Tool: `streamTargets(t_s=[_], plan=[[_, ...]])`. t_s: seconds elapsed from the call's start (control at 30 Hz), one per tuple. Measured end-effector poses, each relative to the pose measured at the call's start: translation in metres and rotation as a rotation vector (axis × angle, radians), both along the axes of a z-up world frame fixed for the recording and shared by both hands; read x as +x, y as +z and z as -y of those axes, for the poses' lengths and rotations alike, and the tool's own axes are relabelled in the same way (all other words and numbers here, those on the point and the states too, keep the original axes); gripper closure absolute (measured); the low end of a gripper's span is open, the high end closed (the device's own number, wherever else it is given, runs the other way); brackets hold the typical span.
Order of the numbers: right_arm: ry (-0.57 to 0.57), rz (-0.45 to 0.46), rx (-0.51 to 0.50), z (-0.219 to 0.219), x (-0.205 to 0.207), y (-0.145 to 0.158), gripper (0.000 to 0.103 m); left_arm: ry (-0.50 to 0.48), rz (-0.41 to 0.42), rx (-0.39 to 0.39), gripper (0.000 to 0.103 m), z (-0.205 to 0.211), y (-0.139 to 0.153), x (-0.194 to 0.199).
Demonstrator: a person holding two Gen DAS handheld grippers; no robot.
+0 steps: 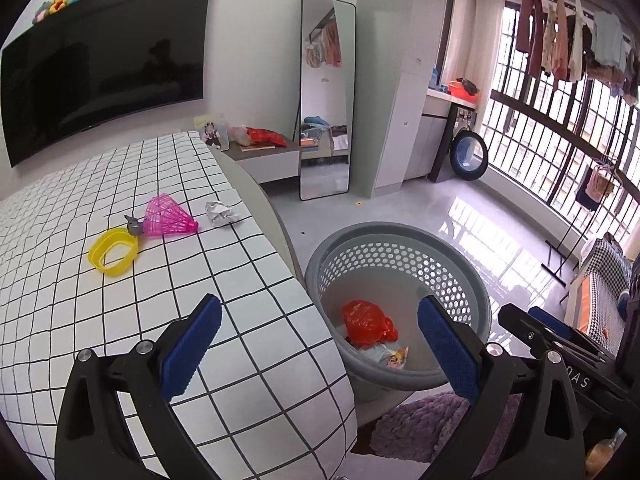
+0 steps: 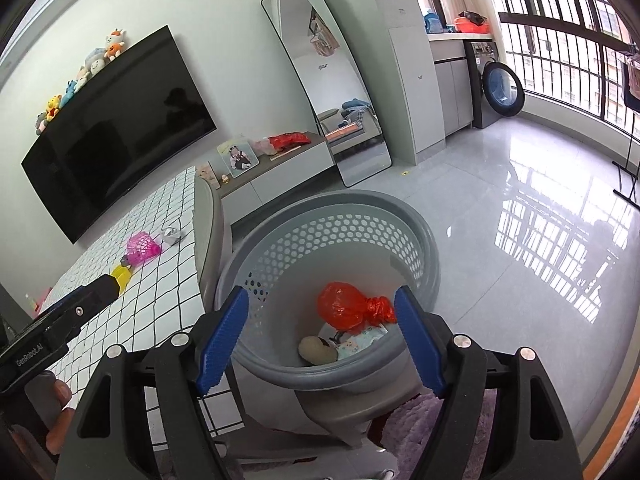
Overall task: Collect trash
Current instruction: 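Move both tools back over the bed toward the crumpled white paper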
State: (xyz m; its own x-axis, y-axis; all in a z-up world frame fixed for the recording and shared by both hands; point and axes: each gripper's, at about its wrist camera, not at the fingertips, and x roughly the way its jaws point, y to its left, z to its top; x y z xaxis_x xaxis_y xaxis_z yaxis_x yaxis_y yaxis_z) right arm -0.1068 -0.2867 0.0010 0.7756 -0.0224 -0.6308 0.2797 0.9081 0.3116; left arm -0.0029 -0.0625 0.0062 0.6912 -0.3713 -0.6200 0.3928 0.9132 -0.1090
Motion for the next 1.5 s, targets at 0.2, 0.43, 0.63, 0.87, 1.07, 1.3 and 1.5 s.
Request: streamTargets(t_s=[0.2,0.43,0.63,0.87,1.07,1.3,1.5], plan=[[0.035,0.003,-0.016,-0.024,0.007,0.006,0.031,0.053,0.0,-0.002,0.006,-0.022,-0.002,0.0],[0.075,0.002,-0.037,-0.051,0.016,0.012,0.031,0.107,0.007,0.011,0.006,-0.046,-0.007,-0.001],[0.121,0.0,-0.05,-0.072,0.027,0.013,0.031,0.13,-0.001,0.009,0.006,-0.062,-0.011,-0.003],[0.189,-0.019,-0.042,-0.096,0.049,0.006,0.031,0.195,-0.017,0.007,0.006,-0.09,-0.016,0.002],[0.276,-0.039,-0.052,-0.125,0.077,0.002,0.029,0.272,-0.039,0.035,0.006,-0.118,-0.023,0.011],[0.375,-0.062,-0.086,-0.158,0.121,-0.003,0.029,0.369,-0.077,0.038,0.006,-0.156,-0.03,0.028],[0.436,-0.096,-0.131,-0.177,0.169,-0.009,0.029,0.424,-0.092,0.067,0.006,-0.172,-0.032,0.052]])
